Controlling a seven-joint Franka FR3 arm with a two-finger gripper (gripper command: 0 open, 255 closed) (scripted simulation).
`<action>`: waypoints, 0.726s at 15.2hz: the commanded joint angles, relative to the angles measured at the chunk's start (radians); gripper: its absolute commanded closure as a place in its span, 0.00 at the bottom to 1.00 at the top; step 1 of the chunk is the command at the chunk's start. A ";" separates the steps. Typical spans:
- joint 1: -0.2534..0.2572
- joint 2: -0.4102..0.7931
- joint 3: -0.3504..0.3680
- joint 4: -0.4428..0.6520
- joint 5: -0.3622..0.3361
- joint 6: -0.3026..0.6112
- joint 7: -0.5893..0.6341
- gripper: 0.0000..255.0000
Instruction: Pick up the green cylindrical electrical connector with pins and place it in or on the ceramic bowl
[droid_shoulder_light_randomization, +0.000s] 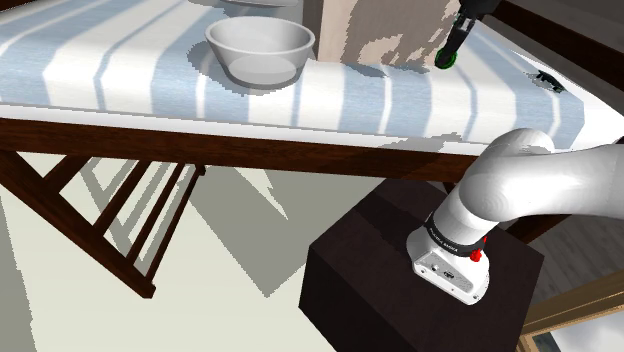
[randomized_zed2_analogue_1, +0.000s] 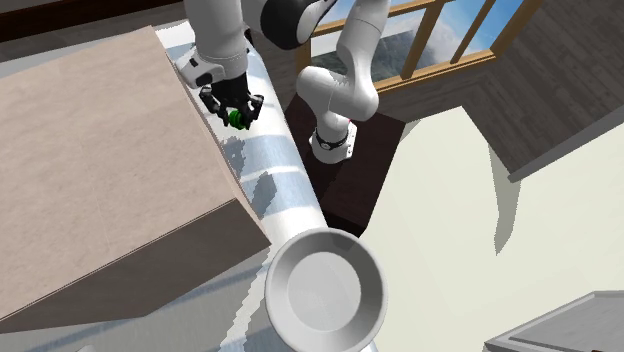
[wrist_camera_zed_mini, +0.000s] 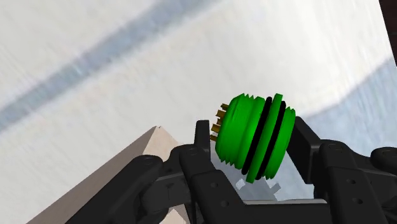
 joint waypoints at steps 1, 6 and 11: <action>0.004 0.010 0.005 0.032 0.006 -0.022 -0.003 1.00; 0.013 0.036 0.019 0.111 0.021 -0.075 -0.006 1.00; 0.022 0.066 0.031 0.194 0.035 -0.128 -0.011 1.00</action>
